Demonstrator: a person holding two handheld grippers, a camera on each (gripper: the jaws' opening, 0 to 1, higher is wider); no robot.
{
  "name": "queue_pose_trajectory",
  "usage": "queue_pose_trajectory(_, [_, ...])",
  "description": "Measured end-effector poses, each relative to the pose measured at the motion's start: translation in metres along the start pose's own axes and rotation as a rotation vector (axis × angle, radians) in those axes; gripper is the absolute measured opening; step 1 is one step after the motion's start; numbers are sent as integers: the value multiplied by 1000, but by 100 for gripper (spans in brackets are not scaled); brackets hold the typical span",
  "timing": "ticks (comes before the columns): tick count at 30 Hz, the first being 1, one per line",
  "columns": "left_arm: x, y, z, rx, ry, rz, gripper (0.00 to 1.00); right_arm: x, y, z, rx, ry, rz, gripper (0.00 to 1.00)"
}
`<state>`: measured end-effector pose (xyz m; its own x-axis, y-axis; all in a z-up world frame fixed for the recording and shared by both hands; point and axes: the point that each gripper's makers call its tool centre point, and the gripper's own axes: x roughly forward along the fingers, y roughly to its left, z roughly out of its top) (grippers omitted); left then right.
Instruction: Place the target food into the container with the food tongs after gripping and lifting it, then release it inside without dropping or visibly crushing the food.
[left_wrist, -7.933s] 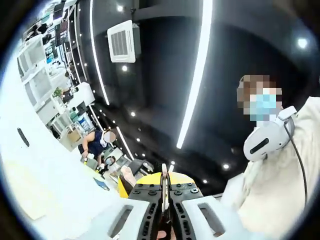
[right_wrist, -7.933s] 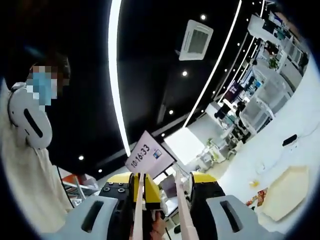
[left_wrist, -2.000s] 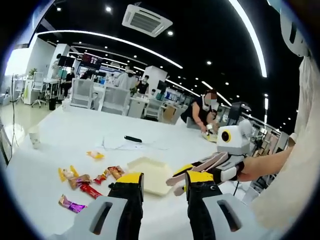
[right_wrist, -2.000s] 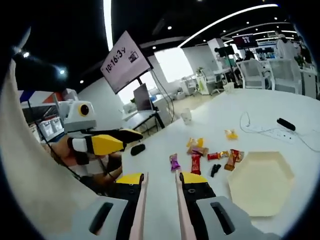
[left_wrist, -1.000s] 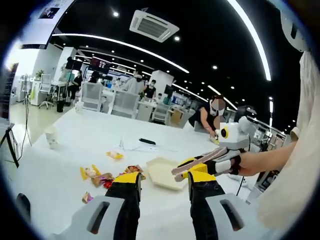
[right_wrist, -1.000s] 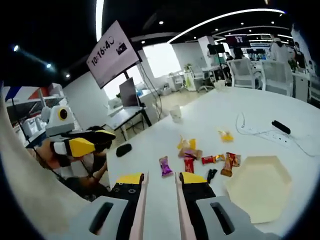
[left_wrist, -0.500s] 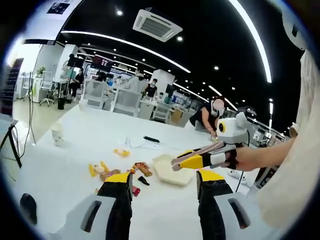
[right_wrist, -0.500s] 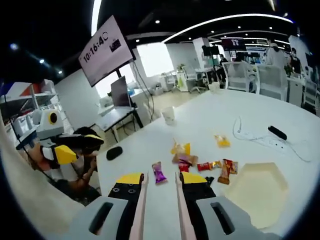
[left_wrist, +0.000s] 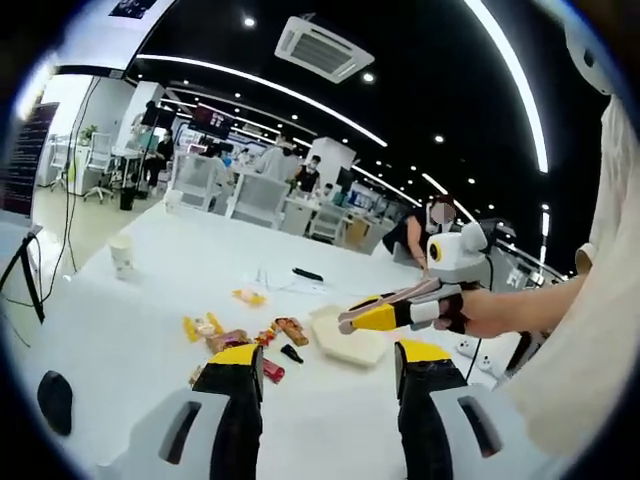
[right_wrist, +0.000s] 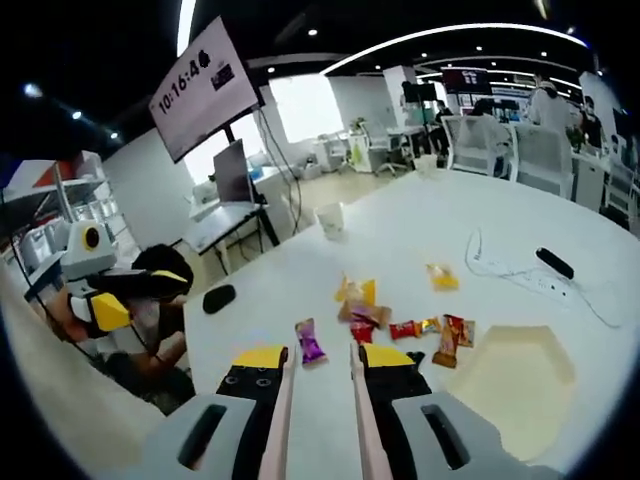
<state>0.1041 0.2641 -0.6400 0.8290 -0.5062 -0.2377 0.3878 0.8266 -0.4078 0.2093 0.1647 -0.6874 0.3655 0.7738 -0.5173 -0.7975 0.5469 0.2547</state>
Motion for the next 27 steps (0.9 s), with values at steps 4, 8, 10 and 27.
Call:
queue_pose_trajectory(4, [-5, 4, -3, -8, 2, 7, 52, 7, -2, 0, 7, 10, -8, 28])
queue_pose_trajectory(8, [-8, 7, -2, -13, -3, 11, 52, 13, 2, 1, 2, 19, 2, 28])
queue_pose_trajectory(10, [-10, 9, -2, -18, -10, 16, 52, 15, 2, 2, -4, 25, 2, 28])
queue_pose_trajectory(27, [-11, 9, -2, -20, -7, 3, 51, 22, -7, -6, 1, 48, -25, 28])
